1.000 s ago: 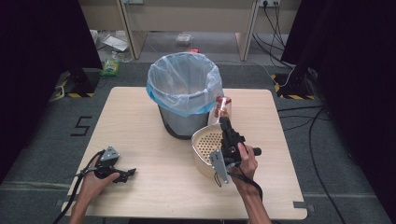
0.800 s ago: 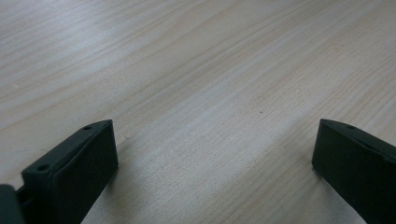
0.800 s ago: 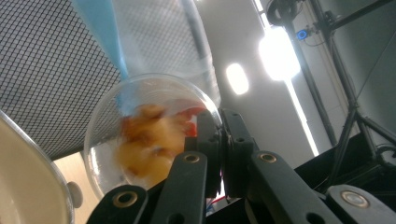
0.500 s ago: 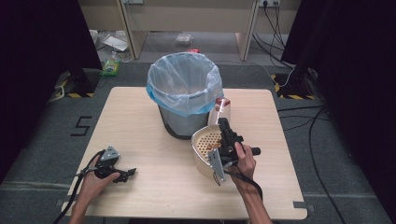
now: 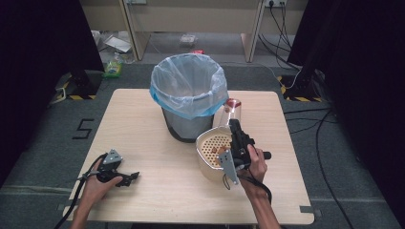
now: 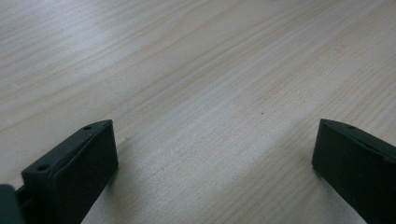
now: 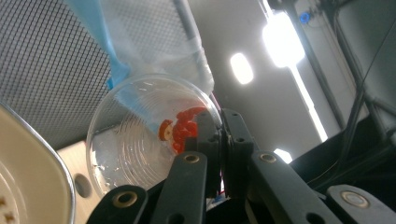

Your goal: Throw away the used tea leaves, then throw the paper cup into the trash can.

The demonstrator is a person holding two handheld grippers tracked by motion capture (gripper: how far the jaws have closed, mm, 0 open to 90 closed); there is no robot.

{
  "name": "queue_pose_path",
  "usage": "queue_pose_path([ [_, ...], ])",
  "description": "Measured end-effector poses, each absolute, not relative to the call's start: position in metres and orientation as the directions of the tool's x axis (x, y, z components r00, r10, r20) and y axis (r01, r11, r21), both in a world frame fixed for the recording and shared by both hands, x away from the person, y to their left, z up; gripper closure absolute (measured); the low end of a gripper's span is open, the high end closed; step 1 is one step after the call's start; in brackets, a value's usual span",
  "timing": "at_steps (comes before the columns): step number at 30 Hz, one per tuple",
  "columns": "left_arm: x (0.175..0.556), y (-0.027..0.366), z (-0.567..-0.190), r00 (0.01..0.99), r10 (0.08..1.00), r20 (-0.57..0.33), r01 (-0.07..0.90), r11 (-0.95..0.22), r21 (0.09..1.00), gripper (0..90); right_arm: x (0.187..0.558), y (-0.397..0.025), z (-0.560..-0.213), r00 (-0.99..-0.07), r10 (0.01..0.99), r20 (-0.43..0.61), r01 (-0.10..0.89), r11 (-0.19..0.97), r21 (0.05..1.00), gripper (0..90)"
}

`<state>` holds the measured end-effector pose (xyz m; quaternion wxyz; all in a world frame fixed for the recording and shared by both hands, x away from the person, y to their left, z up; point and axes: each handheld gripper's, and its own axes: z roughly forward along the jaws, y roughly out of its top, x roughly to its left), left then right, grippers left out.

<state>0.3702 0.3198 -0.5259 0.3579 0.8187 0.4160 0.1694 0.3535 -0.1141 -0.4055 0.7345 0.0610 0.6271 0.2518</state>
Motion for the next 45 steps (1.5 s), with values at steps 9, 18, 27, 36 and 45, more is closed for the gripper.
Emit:
queue_pose_path([
  [9, 0.37, 0.32, -0.526, 0.595, 0.803, -0.023, 0.561, -0.395, 0.727, 0.0, 0.362, -0.121, -0.398, -0.044, 0.606, -0.794, -0.242, 0.765, 0.597, 88.0],
  [18, 0.37, 0.32, -0.526, 0.595, 0.804, -0.023, 0.562, -0.394, 0.727, 0.0, 0.397, -0.155, -0.378, -0.316, 0.852, -0.417, 0.006, 0.441, 0.897, 87.8],
  [27, 0.371, 0.319, -0.526, 0.593, 0.805, -0.023, 0.563, -0.395, 0.726, 0.0, 0.406, -0.178, -0.361, -0.353, 0.88, -0.318, 0.059, 0.36, 0.931, 87.8],
  [36, 0.371, 0.319, -0.526, 0.593, 0.805, -0.023, 0.563, -0.394, 0.726, 0.0, 0.407, -0.185, -0.322, -0.349, 0.893, -0.284, 0.017, 0.309, 0.951, 87.8],
  [45, 0.371, 0.32, -0.526, 0.593, 0.805, -0.023, 0.563, -0.395, 0.726, 0.0, 0.42, -0.177, -0.279, -0.351, 0.888, -0.296, -0.027, 0.307, 0.951, 87.8],
])
